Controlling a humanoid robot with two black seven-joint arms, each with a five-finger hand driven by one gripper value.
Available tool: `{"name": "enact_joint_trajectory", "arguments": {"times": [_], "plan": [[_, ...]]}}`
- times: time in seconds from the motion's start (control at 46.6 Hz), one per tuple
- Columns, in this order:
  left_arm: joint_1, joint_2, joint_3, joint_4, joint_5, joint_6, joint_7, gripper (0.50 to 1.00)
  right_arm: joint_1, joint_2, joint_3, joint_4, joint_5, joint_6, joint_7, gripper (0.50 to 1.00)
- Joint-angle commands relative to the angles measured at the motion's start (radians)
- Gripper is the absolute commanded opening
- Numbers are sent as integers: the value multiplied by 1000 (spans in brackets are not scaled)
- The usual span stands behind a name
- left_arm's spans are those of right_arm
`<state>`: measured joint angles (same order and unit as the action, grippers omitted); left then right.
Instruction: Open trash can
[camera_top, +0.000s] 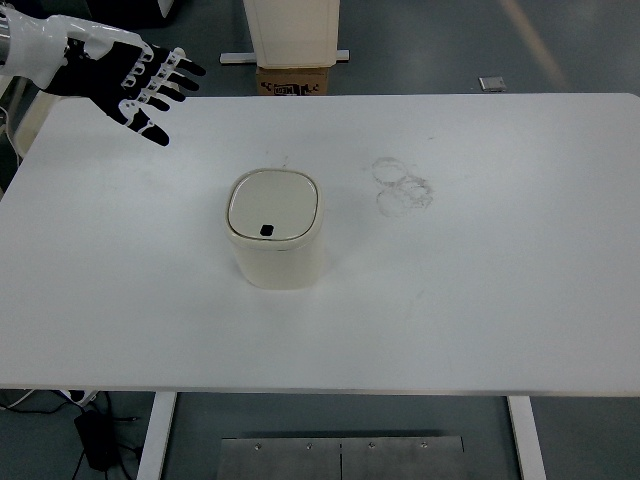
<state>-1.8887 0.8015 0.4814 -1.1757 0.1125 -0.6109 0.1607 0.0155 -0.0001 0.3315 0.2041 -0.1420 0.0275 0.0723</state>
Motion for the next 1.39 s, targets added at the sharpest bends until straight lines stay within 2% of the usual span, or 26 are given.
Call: {"name": "enact_joint_trajectory", "arguments": {"times": [0.0,0.257,0.493,0.622,0.772,1.373], "plan": [[-16,-19,-4,-10,27,0,2,1000,0,0,0,0,1,0,0,993],[-36,-120,-9,-82,82,0,5,1000,-2,0,0,0,1,0,0,993],[-44,-162,-9,-183,125,0,5,1000,0,0,0,0,-1,0,0,993],[-47,-176,-7,-193,148,0,11,1000,0,0,0,0,-1,0,0,993],[-32,-179,-6,-193,184,0,72,1000,0,0,0,0,-1,0,0,993],[22,-206,-7,-205,190,0,79,1000,0,0,0,0,-1,0,0,993]]}}
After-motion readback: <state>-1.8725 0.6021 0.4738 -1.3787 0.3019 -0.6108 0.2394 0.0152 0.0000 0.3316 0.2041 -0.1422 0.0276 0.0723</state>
